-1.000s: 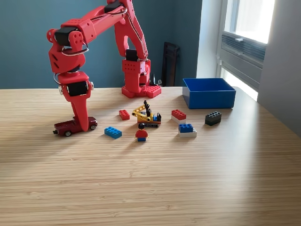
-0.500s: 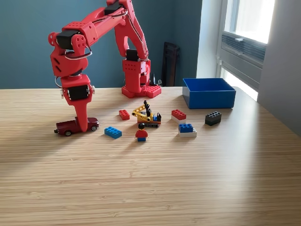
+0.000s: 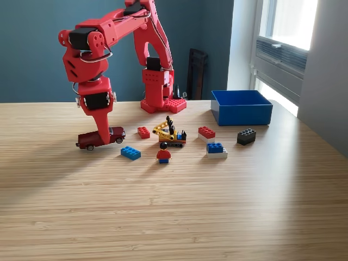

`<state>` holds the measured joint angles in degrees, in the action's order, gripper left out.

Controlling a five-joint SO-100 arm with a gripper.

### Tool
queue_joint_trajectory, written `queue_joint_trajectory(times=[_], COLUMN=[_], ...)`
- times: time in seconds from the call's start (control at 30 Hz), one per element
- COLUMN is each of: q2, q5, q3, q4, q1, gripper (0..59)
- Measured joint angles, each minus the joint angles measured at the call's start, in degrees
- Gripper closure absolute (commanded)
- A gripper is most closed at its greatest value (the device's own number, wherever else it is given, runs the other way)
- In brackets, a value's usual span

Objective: Grasp a lego block and put it in the bin.

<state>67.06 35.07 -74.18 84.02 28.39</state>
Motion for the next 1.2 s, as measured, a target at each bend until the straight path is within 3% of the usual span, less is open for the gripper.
queue_joint_trajectory(times=[0.17, 0.3, 0.47, 0.77, 0.97, 1.2], q2=[0.53, 6.33, 20.21, 41.04, 44.38, 44.47], q5=[-6.06, -10.20, -17.40, -36.04, -43.86, -46.05], q3=[2.90, 2.37, -4.31, -18.46, -22.15, -27.86], q4=[6.15, 8.79, 10.55, 10.72, 10.72, 8.35], q1=[-3.25, -8.53, -18.63, -49.39, -71.54, -88.42], gripper=[58.6, 58.6, 58.6, 58.6, 58.6, 58.6])
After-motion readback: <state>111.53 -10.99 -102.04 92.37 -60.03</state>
